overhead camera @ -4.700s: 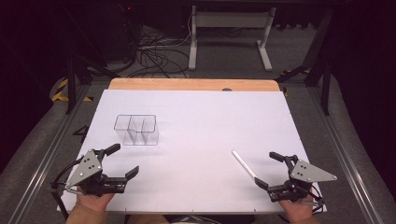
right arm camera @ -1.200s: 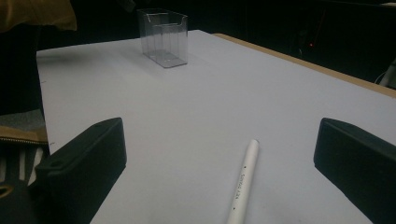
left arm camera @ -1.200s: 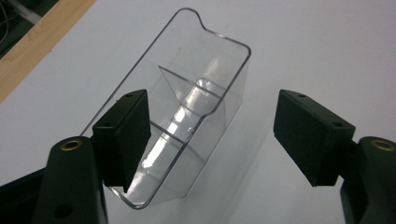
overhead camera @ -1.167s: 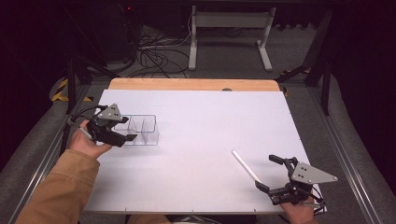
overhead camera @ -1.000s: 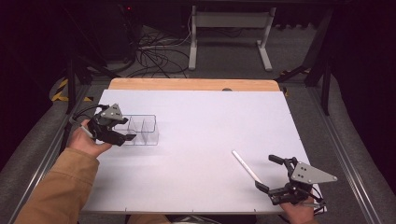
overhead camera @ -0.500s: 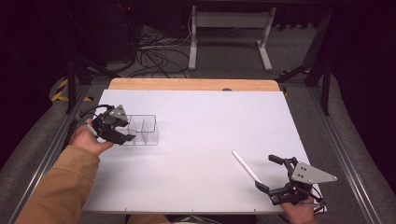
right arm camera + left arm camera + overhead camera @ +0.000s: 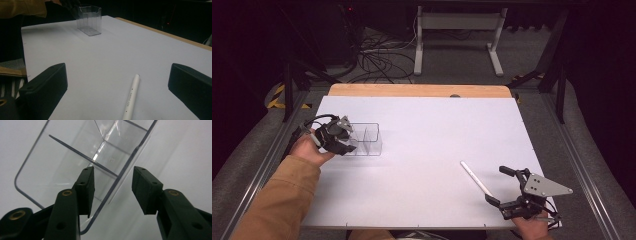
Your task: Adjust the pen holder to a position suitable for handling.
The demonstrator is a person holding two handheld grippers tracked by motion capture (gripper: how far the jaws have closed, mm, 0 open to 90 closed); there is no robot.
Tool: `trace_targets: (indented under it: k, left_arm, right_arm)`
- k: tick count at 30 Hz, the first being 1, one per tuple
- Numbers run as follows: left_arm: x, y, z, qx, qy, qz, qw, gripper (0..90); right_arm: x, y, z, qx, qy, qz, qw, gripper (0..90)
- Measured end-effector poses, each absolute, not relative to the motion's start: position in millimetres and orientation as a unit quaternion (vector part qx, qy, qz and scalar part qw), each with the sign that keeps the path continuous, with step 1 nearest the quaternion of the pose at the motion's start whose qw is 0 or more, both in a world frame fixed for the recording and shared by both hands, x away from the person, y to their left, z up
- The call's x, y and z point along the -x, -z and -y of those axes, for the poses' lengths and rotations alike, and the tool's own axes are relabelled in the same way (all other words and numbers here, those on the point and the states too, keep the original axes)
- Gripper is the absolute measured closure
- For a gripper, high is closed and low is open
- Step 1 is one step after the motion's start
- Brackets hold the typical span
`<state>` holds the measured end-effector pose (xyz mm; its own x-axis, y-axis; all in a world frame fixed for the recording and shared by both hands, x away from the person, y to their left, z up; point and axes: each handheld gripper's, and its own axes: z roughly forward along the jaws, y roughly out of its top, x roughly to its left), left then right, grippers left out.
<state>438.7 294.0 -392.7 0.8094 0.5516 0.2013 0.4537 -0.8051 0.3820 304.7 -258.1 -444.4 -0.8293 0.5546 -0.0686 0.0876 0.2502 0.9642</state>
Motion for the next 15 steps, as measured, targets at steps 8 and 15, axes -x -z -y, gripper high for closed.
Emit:
trace_targets:
  k: [8, 15]
  left_arm:
    - [-439.6, 396.4, -291.5, -0.942, -0.157, -0.261, 0.142, 60.7]
    - [-436.7, 394.0, -293.8, -0.944, -0.156, -0.252, 0.145, 64.8]
  right_arm:
    - [-305.1, 444.8, 258.5, -0.210, -0.578, -0.763, 0.200, 2.9]
    - [-304.8, 444.6, 258.8, -0.210, -0.579, -0.762, 0.202, 2.9]
